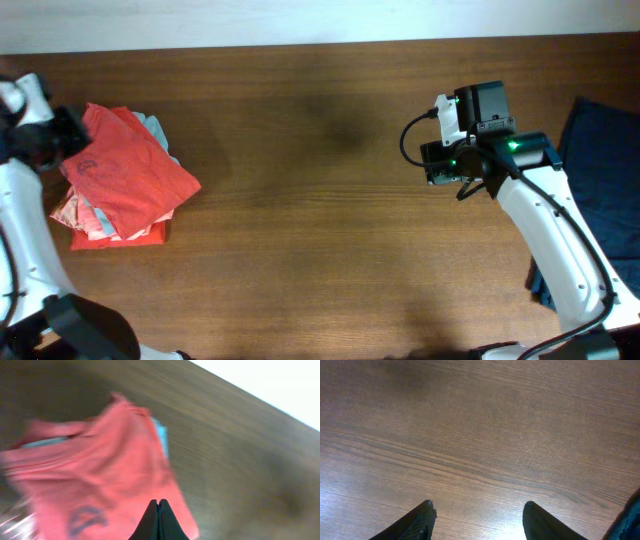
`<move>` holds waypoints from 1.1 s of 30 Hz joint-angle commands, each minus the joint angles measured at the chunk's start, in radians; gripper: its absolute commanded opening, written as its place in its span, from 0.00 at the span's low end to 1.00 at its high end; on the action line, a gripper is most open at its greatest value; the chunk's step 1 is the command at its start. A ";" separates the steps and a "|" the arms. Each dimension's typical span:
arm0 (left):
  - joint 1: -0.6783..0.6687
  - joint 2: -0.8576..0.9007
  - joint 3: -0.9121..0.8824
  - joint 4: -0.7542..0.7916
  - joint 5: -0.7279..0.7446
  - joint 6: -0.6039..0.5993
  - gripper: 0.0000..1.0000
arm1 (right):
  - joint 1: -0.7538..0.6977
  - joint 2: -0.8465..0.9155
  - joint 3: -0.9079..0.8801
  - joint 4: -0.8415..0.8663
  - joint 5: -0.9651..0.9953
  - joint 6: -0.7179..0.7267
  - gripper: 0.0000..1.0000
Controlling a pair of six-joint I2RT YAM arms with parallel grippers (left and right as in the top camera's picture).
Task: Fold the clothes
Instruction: 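Place the shirt onto the left clothes stack and press it down, then open the left gripper and lift it off the orange shirt stack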
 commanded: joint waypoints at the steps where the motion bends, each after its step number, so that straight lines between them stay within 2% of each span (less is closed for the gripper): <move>1: -0.040 0.005 -0.041 0.005 0.030 0.053 0.00 | -0.003 -0.019 0.012 0.000 -0.006 0.004 0.61; 8: -0.027 0.091 -0.136 0.080 0.038 0.053 0.01 | -0.003 -0.019 0.012 0.000 -0.006 0.004 0.61; 12: 0.026 0.216 -0.163 0.180 0.113 0.079 0.00 | -0.003 -0.019 0.012 -0.001 -0.006 0.004 0.61; 16: 0.080 0.335 -0.163 0.261 0.125 0.064 0.01 | -0.003 -0.019 0.012 -0.007 -0.006 0.004 0.61; 21: 0.162 0.466 -0.163 0.336 0.298 0.063 0.01 | -0.003 -0.019 0.012 -0.014 -0.006 0.004 0.61; 24: 0.185 0.531 -0.163 0.352 0.356 0.064 0.01 | -0.003 -0.019 0.012 -0.014 -0.006 0.004 0.61; 30: 0.190 0.593 -0.163 0.347 0.356 0.092 0.01 | -0.003 -0.019 0.012 -0.019 -0.006 0.004 0.61; 32: 0.192 0.589 -0.159 0.347 0.357 0.091 0.07 | -0.003 -0.019 0.012 -0.024 -0.006 0.004 0.61; 33: 0.195 0.587 -0.154 0.344 0.357 0.091 0.16 | -0.003 -0.019 0.012 -0.026 -0.006 0.004 0.61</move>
